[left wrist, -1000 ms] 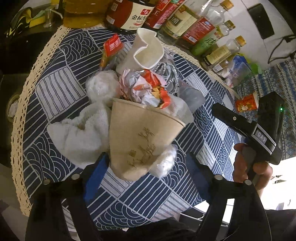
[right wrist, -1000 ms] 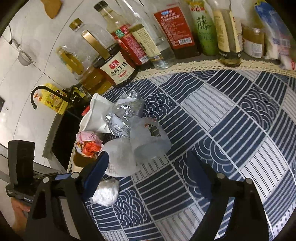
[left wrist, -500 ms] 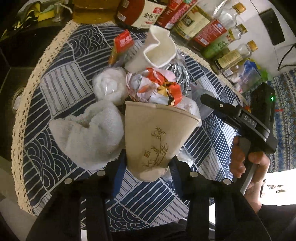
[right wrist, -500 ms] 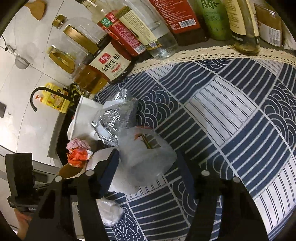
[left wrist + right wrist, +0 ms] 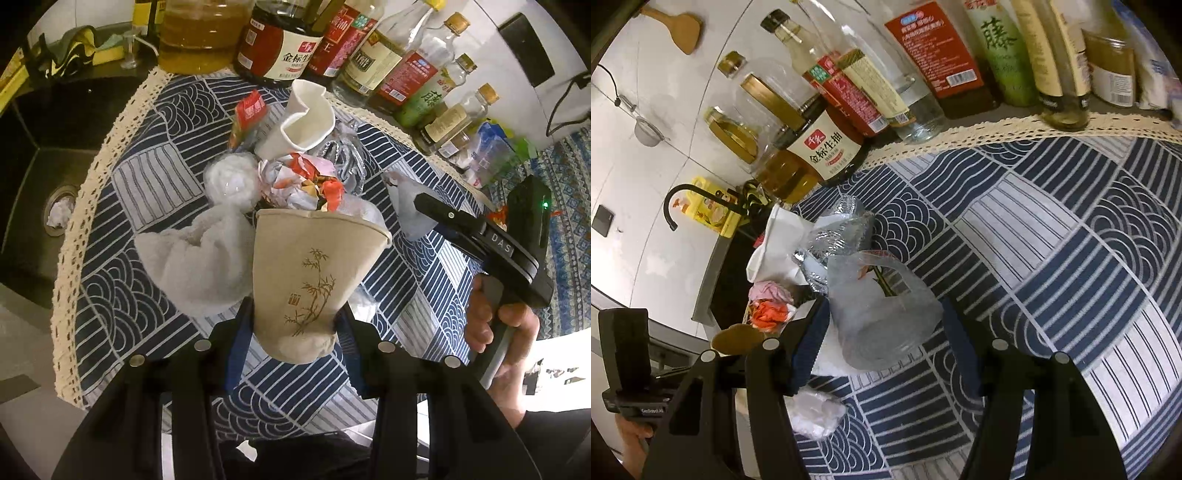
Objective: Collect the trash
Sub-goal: 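Grasp the beige paper cup with the left tool while the right tool grasps the clear plastic bag, then lift the paper cup and plastic bag and carry both toward the floor bin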
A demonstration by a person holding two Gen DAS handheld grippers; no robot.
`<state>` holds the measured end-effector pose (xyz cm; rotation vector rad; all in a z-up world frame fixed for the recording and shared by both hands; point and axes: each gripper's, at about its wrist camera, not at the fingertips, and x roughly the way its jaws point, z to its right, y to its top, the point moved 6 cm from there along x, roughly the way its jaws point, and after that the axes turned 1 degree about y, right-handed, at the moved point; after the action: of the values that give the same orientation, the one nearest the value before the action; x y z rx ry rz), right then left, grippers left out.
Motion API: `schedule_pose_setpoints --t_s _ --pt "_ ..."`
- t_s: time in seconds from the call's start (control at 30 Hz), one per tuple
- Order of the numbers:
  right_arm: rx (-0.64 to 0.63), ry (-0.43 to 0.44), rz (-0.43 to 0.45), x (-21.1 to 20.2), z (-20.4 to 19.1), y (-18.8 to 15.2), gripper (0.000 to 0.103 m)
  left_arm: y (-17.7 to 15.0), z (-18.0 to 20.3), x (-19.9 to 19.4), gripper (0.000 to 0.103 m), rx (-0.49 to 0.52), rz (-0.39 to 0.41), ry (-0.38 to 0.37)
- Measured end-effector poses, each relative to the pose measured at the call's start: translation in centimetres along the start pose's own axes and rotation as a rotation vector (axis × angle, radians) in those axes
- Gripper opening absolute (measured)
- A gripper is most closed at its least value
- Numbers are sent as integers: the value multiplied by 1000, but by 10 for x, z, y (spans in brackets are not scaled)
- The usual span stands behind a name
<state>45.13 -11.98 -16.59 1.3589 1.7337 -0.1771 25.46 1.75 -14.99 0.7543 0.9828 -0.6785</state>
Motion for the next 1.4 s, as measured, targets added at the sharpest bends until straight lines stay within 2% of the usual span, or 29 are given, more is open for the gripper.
schedule_pose_setpoints --t_s 0.3,0.6,0.97,1.4 --pt "6 -39 59 -42 -10 -22 63 -15 0 -21 42 45 40 -20" --pt "12 -113 128 -79 -45 -61 63 -28 -2 -59 42 125 110 -76" --pt "13 -222 226 -125 -107 -123 63 -63 -19 -111 42 210 175 -171" --pt "22 -283 270 -151 -164 -207 63 -118 -38 -151 42 290 223 -241"
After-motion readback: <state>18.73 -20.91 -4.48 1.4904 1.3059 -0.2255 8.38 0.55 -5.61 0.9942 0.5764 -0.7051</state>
